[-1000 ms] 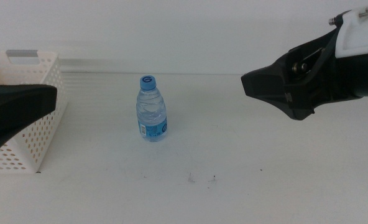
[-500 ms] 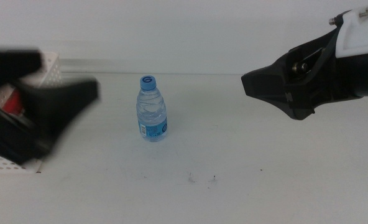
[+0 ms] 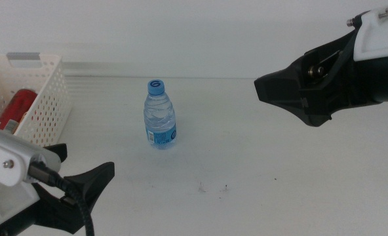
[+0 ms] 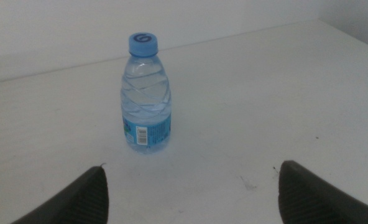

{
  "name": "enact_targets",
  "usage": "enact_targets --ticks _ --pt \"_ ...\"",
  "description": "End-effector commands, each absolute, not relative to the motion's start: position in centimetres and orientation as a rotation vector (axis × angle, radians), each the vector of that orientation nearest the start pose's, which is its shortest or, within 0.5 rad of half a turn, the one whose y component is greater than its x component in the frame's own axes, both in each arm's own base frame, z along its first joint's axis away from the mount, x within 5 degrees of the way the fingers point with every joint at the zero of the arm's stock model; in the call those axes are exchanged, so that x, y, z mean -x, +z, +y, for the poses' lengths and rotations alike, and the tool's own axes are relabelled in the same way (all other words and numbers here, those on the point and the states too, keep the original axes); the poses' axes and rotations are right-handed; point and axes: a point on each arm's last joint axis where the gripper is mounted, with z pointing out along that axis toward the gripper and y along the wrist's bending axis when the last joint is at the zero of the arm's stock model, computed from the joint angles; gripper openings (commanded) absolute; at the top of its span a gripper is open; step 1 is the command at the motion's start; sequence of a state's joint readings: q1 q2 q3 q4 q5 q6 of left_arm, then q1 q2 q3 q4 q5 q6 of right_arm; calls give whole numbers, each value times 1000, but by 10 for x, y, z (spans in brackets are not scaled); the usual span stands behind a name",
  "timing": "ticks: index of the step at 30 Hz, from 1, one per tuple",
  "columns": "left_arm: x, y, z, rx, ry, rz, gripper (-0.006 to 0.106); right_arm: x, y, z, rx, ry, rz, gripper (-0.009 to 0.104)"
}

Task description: Use arms to grab the bottles and put them into the dustbin to the left of the table.

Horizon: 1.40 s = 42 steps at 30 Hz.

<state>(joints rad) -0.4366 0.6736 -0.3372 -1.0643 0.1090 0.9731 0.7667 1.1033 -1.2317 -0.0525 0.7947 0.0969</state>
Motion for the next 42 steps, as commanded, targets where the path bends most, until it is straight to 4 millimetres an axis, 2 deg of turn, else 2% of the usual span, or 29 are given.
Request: enact_targets --ticks 1,6,8,11,13,16,22,30,33,42 --pt "-122 262 -66 -371 -451 1850 94 -162 422 152 741 435 2025 86" --pt "-122 265 -66 -385 -447 1839 94 -162 422 152 741 435 2025 86" --pt "-123 268 -65 -441 -386 1819 94 -162 422 152 741 435 2025 86" --pt "-125 268 -62 -401 -348 1818 94 -162 422 152 742 434 2027 86" --pt "-126 267 -62 -348 -381 1721 94 -162 423 152 741 435 2025 86" --pt "-122 264 -63 -357 -403 1559 94 -162 423 152 740 438 2026 86" --pt "-122 251 -61 -328 -407 1690 94 -162 423 152 740 438 2026 86" --pt "-122 254 -61 -331 -407 1651 94 -162 423 152 740 438 2026 86" --pt "-122 256 -62 -410 -351 1605 94 -162 423 152 740 438 2026 86" --pt "-129 246 -65 -383 -371 1689 94 -162 423 152 740 438 2026 86"
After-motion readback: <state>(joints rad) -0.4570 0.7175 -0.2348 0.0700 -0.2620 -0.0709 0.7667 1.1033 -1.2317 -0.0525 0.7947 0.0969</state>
